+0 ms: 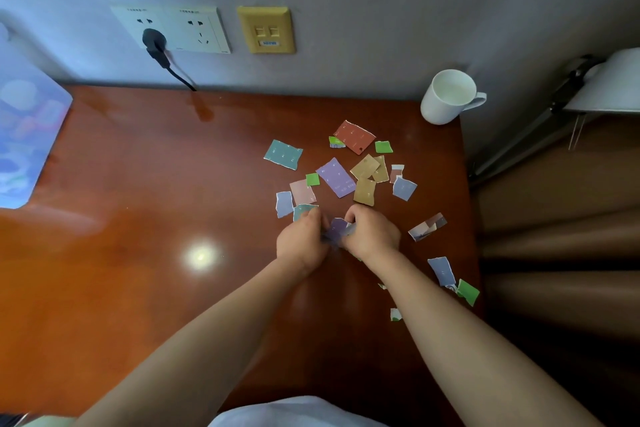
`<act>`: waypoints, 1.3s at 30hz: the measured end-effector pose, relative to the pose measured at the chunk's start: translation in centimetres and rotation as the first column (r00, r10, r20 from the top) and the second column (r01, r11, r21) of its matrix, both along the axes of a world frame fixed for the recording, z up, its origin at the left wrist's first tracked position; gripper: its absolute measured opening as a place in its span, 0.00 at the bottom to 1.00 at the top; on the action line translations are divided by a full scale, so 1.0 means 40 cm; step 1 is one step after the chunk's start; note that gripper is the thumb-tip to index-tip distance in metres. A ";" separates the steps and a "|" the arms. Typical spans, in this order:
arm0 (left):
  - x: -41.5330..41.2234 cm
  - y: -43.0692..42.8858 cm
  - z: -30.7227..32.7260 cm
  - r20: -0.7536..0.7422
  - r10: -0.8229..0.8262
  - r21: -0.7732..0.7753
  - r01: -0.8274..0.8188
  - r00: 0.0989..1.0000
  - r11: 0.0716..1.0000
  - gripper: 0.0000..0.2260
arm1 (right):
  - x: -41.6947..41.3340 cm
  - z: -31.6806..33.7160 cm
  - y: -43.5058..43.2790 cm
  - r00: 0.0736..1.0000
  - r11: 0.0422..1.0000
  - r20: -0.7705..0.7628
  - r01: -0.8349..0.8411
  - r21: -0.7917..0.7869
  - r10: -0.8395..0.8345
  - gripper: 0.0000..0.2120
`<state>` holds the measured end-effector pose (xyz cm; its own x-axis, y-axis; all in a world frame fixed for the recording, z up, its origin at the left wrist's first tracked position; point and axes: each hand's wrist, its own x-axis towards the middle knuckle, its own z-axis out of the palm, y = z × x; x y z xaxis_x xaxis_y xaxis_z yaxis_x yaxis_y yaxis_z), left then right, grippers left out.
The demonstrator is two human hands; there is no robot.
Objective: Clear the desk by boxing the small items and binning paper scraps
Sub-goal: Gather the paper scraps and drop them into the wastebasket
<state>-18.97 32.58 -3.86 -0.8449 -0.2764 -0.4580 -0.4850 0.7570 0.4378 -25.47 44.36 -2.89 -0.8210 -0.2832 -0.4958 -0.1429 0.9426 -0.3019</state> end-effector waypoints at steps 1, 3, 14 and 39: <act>0.001 0.002 0.001 0.005 -0.006 0.003 0.006 1.000 1.000 0.10 | 0.001 0.003 0.004 1.000 1.000 -0.016 -0.009 0.019 0.010 0.14; 0.004 0.006 0.001 0.008 -0.008 0.014 0.008 1.000 1.000 0.09 | 0.004 0.006 0.011 0.998 0.999 -0.046 -0.029 0.041 0.031 0.17; 0.017 0.010 -0.010 0.005 -0.103 -0.129 0.102 0.995 0.986 0.19 | 0.010 0.011 0.041 0.720 0.558 0.493 0.692 -0.458 -0.488 0.07; 0.011 -0.042 0.050 0.421 0.739 0.703 -0.704 0.526 0.100 0.10 | 0.027 0.014 -0.009 0.572 0.441 0.717 0.805 -0.397 -0.398 0.07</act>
<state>-18.51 30.88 -1.85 -0.4686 -0.3465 -0.8126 -0.5793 -0.5740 0.5787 -24.39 44.01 -2.32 -0.6191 -0.1967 -0.7603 0.7246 0.2302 -0.6496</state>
